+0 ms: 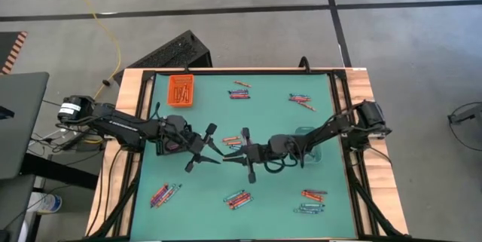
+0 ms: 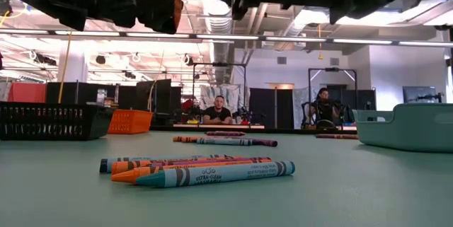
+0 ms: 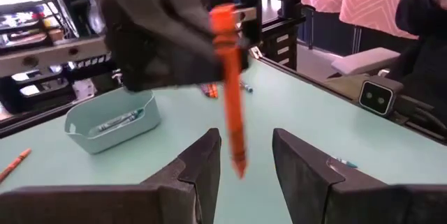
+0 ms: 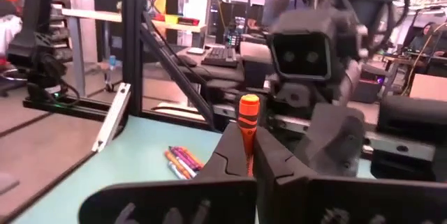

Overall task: Sort crayons
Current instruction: Put the orange crayon into the orange bin

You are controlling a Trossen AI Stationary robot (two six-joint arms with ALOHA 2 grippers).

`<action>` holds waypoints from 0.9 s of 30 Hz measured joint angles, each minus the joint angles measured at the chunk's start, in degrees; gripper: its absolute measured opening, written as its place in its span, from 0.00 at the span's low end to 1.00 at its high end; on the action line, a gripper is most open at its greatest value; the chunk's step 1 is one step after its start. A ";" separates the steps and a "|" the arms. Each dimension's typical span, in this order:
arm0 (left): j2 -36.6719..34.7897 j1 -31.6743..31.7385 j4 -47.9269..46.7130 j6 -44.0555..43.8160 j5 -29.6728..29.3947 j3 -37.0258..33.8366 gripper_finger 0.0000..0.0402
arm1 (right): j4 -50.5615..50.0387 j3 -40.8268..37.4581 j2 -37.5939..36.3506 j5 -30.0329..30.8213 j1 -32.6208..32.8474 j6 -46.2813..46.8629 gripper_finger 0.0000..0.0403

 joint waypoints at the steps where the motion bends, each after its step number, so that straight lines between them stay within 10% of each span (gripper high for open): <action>1: 0.00 0.00 -0.02 0.00 0.00 -0.02 0.30 | -0.02 0.00 0.00 0.00 -0.27 -0.03 0.00; 18: 0.00 0.00 5.78 -1.81 -5.05 -0.04 0.29 | 1.78 0.00 -0.06 0.04 -3.53 -2.46 0.00; 27: 0.00 0.02 3.60 -0.52 -7.85 -0.04 0.03 | 1.16 0.00 -0.06 0.09 -3.50 -2.53 0.03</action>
